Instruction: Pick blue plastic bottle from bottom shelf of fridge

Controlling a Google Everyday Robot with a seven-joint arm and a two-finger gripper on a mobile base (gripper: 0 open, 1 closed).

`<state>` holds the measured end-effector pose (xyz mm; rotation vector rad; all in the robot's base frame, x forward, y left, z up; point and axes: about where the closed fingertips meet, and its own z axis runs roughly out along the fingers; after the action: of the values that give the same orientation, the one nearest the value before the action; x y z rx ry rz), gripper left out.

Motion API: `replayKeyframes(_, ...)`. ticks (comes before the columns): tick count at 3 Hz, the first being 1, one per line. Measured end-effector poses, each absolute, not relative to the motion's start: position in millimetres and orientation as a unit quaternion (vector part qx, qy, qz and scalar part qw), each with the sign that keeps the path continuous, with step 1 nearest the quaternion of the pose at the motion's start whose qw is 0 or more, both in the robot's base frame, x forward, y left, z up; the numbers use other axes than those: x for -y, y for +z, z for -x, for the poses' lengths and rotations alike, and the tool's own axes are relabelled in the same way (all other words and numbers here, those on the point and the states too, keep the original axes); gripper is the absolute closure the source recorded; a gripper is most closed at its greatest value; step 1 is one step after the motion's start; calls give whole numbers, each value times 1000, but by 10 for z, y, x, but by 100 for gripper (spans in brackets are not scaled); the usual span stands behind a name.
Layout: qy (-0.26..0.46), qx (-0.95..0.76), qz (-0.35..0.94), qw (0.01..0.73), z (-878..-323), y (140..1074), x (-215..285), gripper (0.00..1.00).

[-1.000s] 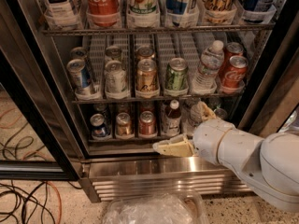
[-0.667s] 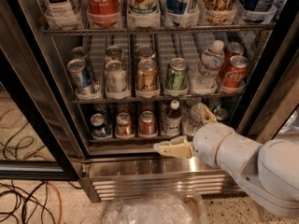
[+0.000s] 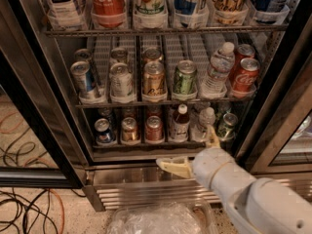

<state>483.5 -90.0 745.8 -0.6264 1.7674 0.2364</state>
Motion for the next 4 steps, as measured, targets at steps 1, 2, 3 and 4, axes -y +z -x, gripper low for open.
replayKeyframes(1,99,-744,249,612,-4942,7333,699,0)
replayKeyframes(2,100,-750,197,623,-5088,7037,695,0)
replayKeyframes(3,97,-764,126,626,-5196,6746,785,0)
replayKeyframes(4,67,-785,53,613,-5280,6457,1097,0)
